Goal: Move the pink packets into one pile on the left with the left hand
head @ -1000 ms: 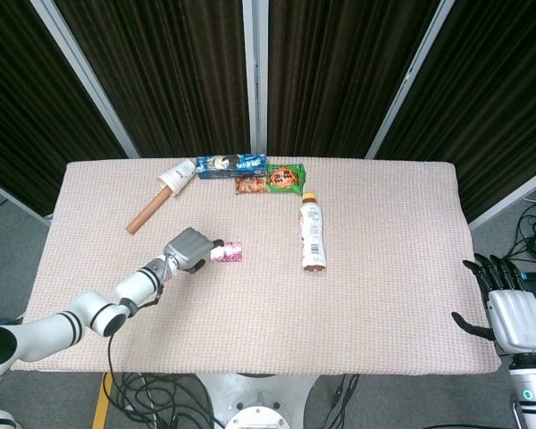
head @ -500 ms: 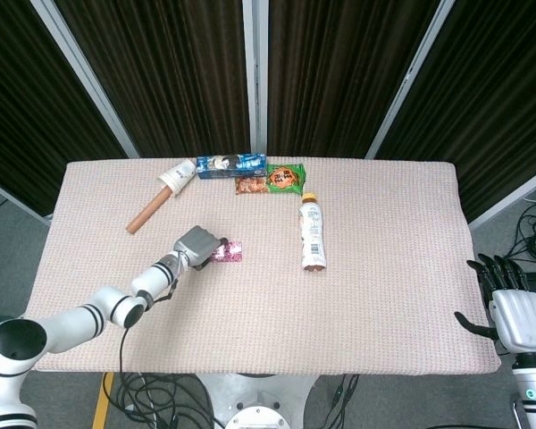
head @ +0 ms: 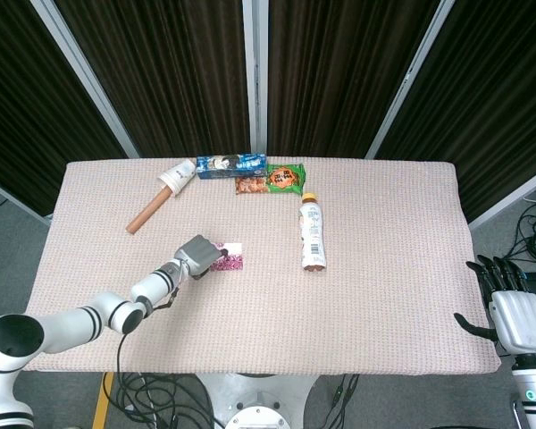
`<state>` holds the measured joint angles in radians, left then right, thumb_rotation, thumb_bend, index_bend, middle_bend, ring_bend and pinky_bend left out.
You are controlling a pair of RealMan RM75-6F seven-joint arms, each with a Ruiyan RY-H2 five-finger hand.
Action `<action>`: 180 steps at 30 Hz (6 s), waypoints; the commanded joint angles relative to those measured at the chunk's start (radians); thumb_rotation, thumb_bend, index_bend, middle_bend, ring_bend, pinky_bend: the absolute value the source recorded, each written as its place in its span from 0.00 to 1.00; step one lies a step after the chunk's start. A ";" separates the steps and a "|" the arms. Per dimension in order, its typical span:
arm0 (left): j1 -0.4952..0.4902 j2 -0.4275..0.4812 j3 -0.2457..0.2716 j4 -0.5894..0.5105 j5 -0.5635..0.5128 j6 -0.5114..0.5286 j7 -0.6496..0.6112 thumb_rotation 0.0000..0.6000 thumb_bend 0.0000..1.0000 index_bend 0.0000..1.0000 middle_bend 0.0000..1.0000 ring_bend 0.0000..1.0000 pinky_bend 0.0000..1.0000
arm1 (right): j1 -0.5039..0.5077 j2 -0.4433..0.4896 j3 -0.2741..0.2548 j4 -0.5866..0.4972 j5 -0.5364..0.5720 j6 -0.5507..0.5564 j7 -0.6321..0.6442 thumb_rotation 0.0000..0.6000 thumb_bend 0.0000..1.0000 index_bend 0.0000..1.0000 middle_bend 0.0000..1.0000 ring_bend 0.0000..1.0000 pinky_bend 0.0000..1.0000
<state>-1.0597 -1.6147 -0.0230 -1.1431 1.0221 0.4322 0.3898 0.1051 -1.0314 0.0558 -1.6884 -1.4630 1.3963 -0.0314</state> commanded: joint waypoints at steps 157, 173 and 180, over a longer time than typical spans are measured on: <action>-0.065 -0.258 -0.112 0.184 -0.494 0.273 0.292 1.00 0.25 0.49 0.85 0.82 0.89 | -0.027 0.023 -0.004 -0.006 0.019 0.016 0.009 0.84 0.10 0.15 0.08 0.00 0.00; 0.005 -0.111 -0.100 -0.029 -0.504 0.402 0.330 1.00 0.24 0.49 0.85 0.82 0.89 | -0.021 0.021 -0.008 -0.007 -0.010 0.017 0.017 0.83 0.10 0.15 0.08 0.00 0.00; 0.066 -0.068 -0.061 -0.083 -0.505 0.434 0.325 1.00 0.24 0.48 0.85 0.82 0.89 | -0.011 0.011 -0.011 -0.006 -0.025 0.008 0.019 0.83 0.11 0.15 0.08 0.00 0.00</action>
<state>-1.0016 -1.6872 -0.0899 -1.2196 0.5176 0.8623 0.7176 0.0938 -1.0197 0.0454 -1.6947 -1.4867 1.4043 -0.0121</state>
